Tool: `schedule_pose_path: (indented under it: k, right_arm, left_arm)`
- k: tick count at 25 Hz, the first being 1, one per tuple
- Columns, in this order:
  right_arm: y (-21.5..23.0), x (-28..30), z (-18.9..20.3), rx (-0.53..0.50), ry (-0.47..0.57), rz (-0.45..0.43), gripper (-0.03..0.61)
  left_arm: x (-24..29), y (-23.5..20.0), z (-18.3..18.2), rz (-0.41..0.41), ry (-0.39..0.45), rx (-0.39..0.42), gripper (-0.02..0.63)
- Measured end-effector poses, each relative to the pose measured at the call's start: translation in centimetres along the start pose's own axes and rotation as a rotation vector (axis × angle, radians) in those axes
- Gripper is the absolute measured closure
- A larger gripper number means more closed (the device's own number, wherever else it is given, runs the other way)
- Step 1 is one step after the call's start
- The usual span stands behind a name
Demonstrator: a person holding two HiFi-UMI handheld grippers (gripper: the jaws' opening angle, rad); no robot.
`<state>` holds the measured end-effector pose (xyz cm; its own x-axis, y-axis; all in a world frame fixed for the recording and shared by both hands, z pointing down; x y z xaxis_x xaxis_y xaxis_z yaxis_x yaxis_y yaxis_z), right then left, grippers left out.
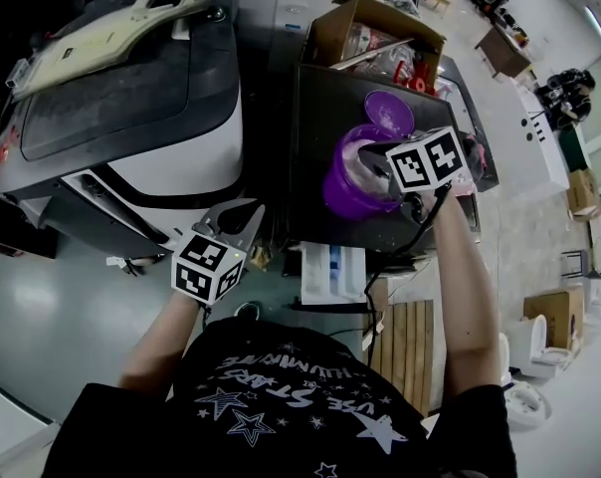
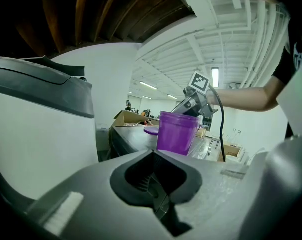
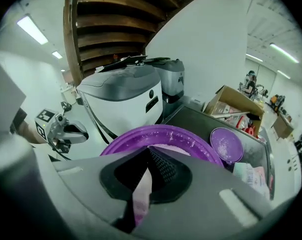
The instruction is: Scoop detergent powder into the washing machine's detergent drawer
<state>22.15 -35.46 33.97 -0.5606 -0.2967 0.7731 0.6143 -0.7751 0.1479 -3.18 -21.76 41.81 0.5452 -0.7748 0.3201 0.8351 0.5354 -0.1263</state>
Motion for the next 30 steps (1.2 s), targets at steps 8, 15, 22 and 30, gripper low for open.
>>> schedule_pose_path:
  k: [8,15,22,30]
  right_arm:
    - [-0.3,-0.2,-0.1,0.083,0.025,-0.077,0.545]
    - [0.0,-1.2,-0.1,0.159,0.083,-0.112,0.545]
    - [-0.3,-2.0,0.0,0.197,0.119,-0.091,0.546]
    - [0.8,-3.1,0.0,0.267,0.218,-0.092,0.546]
  left_arm:
    - [-0.5,-0.2,0.0,-0.009,0.004,-0.004,0.614]
    - [-0.3,0.1,0.0,-0.006,0.007,-0.002,0.614]
    - [-0.3,0.4,-0.2,-0.010,0.009,0.008,0.614]
    - [-0.4,1.3,-0.4,-0.016,0.007,0.026,0.614]
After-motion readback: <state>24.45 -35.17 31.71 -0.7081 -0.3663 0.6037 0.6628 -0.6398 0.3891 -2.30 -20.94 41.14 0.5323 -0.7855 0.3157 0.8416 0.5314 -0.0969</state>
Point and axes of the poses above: the fingertips, and each gripper's own axes: x forward along the fingers, y to its right, z out of its underside, the point moved 8 cm from there along -x, backward along the fingers, and after that the axes turned 7 degrees about -z, right-handed, at the moved point
